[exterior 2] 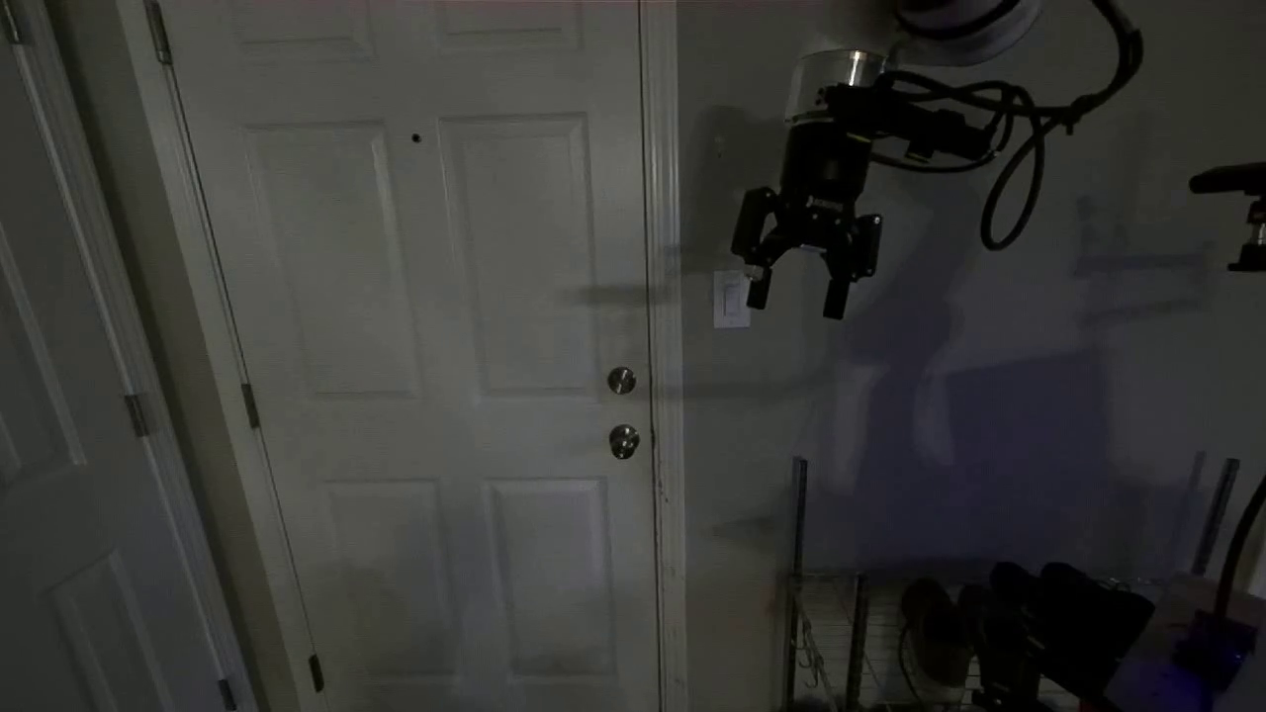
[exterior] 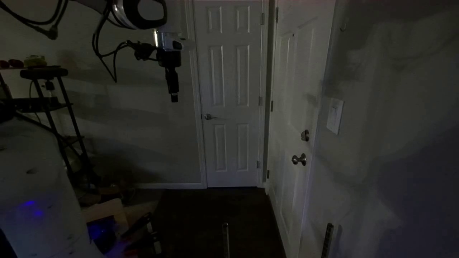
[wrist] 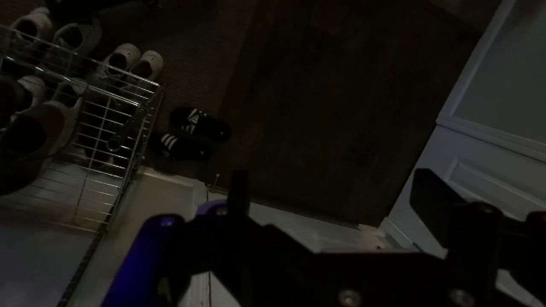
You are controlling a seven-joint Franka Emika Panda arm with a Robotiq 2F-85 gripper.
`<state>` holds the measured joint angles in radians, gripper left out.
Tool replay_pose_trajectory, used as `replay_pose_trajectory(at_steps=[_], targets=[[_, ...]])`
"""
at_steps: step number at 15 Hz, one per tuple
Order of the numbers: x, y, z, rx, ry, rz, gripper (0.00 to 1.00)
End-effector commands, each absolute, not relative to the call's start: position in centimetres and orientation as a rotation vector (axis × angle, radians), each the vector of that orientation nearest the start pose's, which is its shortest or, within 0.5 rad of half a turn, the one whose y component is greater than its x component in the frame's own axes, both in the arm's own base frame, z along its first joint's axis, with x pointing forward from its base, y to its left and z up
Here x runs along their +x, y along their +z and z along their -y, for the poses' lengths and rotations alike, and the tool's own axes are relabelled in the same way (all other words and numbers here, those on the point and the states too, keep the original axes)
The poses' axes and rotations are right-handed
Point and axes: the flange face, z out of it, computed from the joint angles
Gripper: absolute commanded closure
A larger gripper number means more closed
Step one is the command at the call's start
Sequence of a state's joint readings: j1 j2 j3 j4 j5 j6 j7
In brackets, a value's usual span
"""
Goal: Turn on the light
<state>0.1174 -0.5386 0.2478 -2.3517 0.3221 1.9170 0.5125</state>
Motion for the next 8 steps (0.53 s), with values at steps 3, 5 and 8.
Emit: replay_pose_trajectory(at_steps=[3, 5, 8], targets=[[41.5, 50.5, -16.4, -2.892, 0.044, -0.363, 0.47], [43.5, 49.5, -15.7, -2.882, 0.063, -0.374, 0.59], [46.4, 48.3, -14.4, -2.873, 0.058, -0.42, 0.8]])
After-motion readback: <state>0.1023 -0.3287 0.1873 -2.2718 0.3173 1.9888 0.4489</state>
